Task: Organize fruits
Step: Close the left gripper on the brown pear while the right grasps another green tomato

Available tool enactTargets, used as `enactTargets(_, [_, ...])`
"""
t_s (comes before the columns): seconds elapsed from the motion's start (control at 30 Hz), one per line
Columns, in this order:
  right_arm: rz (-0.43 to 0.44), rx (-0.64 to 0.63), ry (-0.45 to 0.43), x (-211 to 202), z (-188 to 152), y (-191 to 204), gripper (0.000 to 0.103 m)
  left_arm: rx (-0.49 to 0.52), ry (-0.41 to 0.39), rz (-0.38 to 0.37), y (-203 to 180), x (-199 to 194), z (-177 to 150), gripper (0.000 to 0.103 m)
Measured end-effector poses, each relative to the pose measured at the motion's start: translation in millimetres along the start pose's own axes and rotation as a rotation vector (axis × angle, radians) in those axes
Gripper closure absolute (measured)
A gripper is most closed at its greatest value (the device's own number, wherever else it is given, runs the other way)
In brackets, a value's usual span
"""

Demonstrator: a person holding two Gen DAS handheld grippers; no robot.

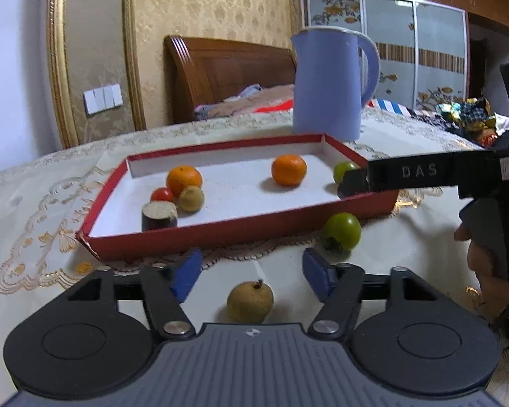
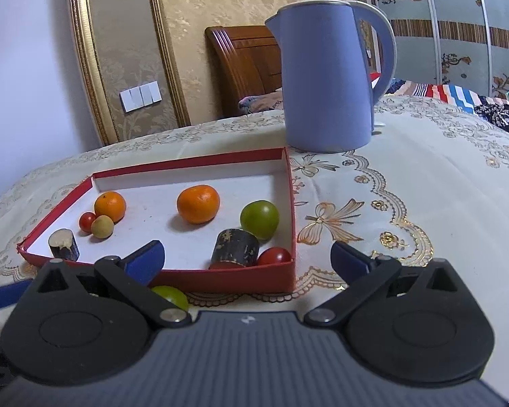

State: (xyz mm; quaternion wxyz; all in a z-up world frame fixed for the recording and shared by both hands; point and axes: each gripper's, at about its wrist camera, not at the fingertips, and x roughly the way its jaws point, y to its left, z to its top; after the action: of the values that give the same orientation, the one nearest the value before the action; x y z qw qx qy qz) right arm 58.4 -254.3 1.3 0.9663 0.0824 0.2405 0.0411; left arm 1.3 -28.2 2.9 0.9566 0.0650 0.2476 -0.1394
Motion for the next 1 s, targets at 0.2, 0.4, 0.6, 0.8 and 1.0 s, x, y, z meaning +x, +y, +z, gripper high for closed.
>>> enactTargets(0.2, [0.027, 0.009, -0.002, -9, -4, -4, 0.000, 0.027, 0.037, -0.015, -4, 1, -4, 0.039])
enactTargets(0.4, [0.048, 0.042, 0.011, -16, -12, -12, 0.000, 0.000, 0.105, -0.033, 2, 4, -8, 0.065])
enactTargets(0.6, [0.054, 0.026, 0.020, -16, -13, -11, 0.000, -0.005, 0.107, -0.032, 2, 3, -9, 0.074])
enactTargets(0.8, [0.069, -0.031, 0.022, -22, -19, -3, 0.000, -0.062, 0.060, 0.062, 14, 0, -5, 0.074])
enactTargets(1.0, [0.087, -0.027, 0.045, -24, -22, -3, 0.007, -0.134, 0.066, 0.098, 29, 1, -2, 0.074])
